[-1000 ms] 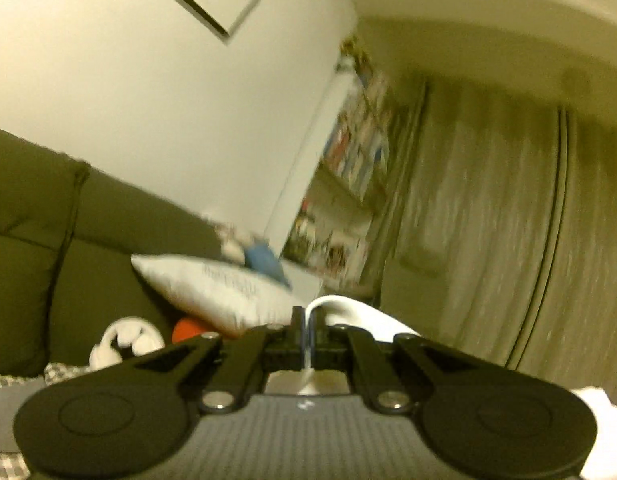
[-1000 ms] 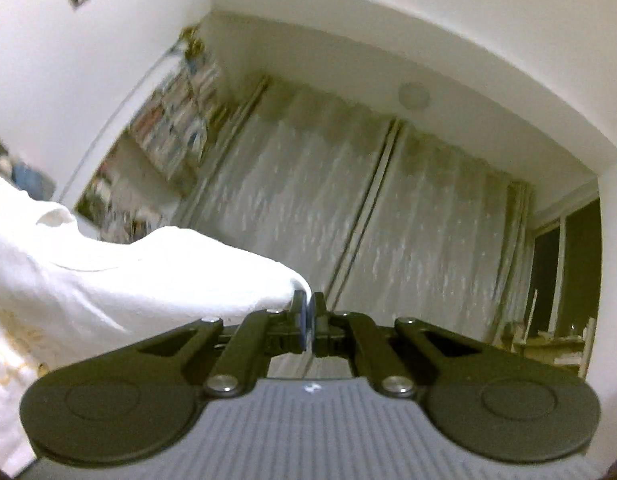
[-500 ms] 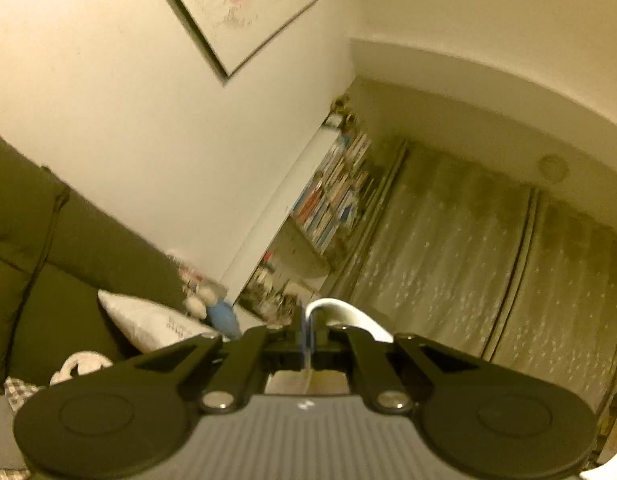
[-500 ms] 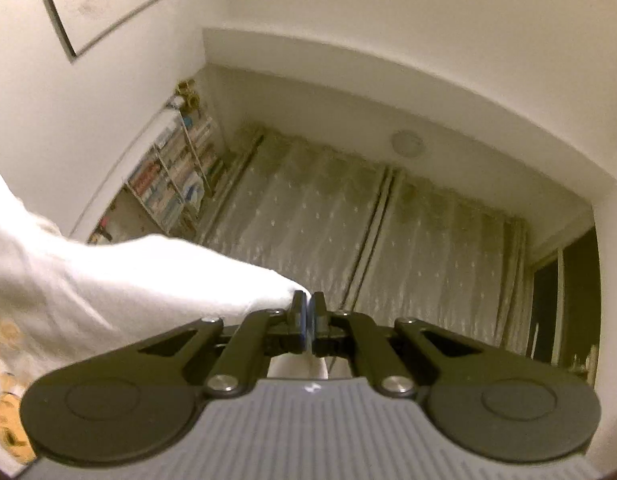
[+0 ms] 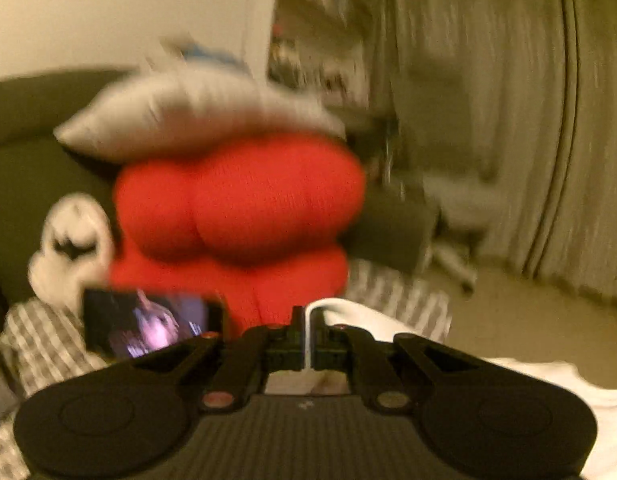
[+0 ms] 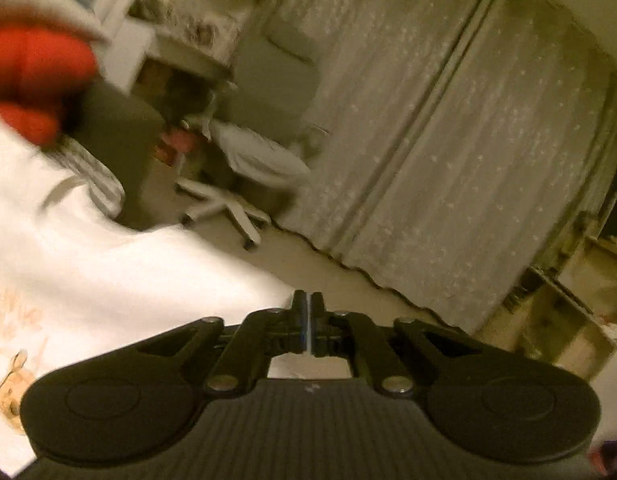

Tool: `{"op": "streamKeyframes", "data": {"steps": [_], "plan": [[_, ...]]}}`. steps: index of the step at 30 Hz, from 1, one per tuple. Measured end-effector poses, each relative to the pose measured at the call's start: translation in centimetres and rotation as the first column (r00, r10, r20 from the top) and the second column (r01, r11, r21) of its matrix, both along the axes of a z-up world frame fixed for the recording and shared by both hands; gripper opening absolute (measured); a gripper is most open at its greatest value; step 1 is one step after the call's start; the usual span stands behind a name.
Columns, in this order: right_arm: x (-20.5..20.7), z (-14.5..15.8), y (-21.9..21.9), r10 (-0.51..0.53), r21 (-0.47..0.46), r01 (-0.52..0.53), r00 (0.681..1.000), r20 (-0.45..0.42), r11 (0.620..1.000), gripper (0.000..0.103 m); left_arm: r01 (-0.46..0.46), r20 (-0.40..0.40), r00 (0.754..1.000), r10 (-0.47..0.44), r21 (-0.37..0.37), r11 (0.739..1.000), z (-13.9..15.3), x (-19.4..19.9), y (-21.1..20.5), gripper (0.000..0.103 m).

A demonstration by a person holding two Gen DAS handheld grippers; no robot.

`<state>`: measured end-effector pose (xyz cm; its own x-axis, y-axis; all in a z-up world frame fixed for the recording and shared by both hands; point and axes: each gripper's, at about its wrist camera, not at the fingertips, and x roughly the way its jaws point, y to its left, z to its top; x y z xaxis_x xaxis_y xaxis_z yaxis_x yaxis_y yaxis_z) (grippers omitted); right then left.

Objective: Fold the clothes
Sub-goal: 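Lower the T-shirt onto the bedspread with both grippers, spreading it flat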

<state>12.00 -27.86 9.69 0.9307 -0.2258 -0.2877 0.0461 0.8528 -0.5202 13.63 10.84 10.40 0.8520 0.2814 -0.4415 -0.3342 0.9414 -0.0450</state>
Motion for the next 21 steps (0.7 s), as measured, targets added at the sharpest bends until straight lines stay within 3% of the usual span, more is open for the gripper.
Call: {"op": "streamKeyframes", "data": {"steps": [2, 7, 10, 11, 12, 13, 15, 19, 21], "plan": [[1.3, -0.5, -0.9, -0.023, 0.035, 0.024, 0.999, -0.026, 0.999, 0.000, 0.024, -0.018, 1.000, -0.023, 0.061, 0.998, -1.3, 0.8, -0.8, 0.001], [2.4, -3.1, -0.2, 0.039, 0.049, -0.031, 0.982, -0.185, 0.998, 0.000, 0.065, -0.082, 0.995, -0.055, 0.126, 0.990, -2.1, 2.2, -0.4, 0.002], [2.7, -3.6, -0.4, 0.080, 0.107, -0.056, 0.969, -0.233, 0.993, 0.008, 0.070, -0.137, 0.989, -0.063, 0.051, 0.996, -2.2, 3.0, 0.5, 0.003], [2.7, -3.4, -0.6, 0.090, 0.142, -0.057, 0.967, -0.238, 0.988, 0.014, 0.074, -0.155, 0.985, -0.070, 0.024, 0.997, -2.2, 3.2, 0.8, 0.010], [2.8, -3.2, -0.7, 0.098, 0.173, -0.057, 0.967, -0.237, 0.983, 0.019, 0.076, -0.170, 0.983, -0.072, 0.020, 0.997, -2.4, 3.2, 0.8, 0.024], [2.7, -2.9, -0.8, 0.105, 0.197, -0.058, 0.967, -0.234, 0.979, 0.033, 0.078, -0.185, 0.980, -0.073, 0.020, 0.997, -2.6, 3.2, 0.7, 0.030], [2.0, -2.9, -0.7, 0.131, 0.234, -0.074, 0.962, -0.238, 0.969, 0.048, 0.085, -0.212, 0.974, -0.078, 0.025, 0.996, -3.0, 3.1, 0.7, 0.036], [1.7, -2.9, -0.6, 0.187, 0.318, -0.100, 0.949, -0.255, 0.943, 0.048, 0.111, -0.222, 0.969, -0.109, -0.005, 0.994, -2.8, 2.9, 1.1, 0.041], [1.4, -2.9, -1.4, 0.197, 0.370, -0.090, 0.945, -0.262, 0.925, 0.048, 0.130, -0.224, 0.965, -0.134, -0.030, 0.991, -2.8, 2.8, 1.2, 0.060]]}}
